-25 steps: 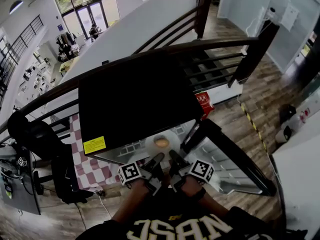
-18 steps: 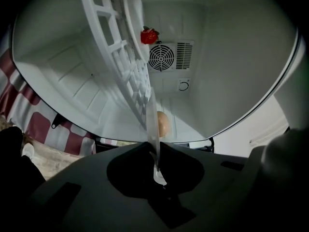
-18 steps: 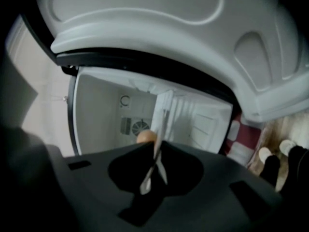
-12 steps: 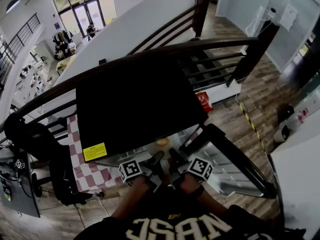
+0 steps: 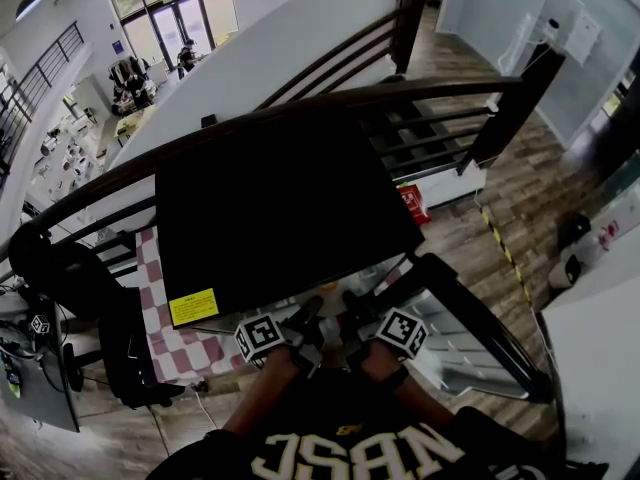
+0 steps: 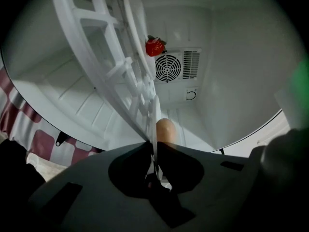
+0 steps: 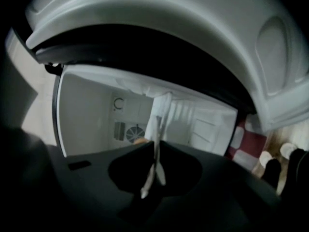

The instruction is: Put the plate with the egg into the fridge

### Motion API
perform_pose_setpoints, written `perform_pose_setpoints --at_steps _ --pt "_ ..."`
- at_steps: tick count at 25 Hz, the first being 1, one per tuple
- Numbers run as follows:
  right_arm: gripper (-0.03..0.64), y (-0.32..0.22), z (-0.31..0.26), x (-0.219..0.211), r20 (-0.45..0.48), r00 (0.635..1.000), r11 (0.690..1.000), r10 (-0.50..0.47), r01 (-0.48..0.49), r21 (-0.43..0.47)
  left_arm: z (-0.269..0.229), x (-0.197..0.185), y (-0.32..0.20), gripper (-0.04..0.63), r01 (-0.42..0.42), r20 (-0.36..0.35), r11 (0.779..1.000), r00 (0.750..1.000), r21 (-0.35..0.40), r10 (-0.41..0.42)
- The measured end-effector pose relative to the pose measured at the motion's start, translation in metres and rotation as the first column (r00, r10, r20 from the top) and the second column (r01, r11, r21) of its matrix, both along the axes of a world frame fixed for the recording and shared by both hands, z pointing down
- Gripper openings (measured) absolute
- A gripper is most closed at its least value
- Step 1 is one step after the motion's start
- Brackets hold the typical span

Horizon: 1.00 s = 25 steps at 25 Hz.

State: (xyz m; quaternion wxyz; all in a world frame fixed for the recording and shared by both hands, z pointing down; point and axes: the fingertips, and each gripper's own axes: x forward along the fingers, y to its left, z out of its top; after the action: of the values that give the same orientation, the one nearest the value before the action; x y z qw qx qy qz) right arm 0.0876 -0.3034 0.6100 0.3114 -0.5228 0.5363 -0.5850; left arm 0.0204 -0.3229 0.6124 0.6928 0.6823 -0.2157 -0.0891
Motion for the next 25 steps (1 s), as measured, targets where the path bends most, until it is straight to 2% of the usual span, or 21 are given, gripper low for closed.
perform_pose_setpoints --at_steps 16,21,25 --pt "0.048 -0.014 0.006 -0.003 0.011 0.999 0.999 0.035 -0.035 0.002 0.001 0.001 0.001 0.052 0.003 -0.010 0.999 1.000 -0.044 -0.004" --pt "0.048 -0.014 0.006 -0.003 -0.006 1.000 1.000 0.026 -0.026 0.013 0.003 0.000 0.000 0.052 0.006 -0.016 1.000 1.000 -0.021 -0.007" --pt "0.049 -0.014 0.001 -0.002 -0.008 1.000 0.998 0.030 -0.030 0.056 -0.001 0.000 -0.001 0.054 0.000 -0.013 1.000 1.000 0.022 0.001"
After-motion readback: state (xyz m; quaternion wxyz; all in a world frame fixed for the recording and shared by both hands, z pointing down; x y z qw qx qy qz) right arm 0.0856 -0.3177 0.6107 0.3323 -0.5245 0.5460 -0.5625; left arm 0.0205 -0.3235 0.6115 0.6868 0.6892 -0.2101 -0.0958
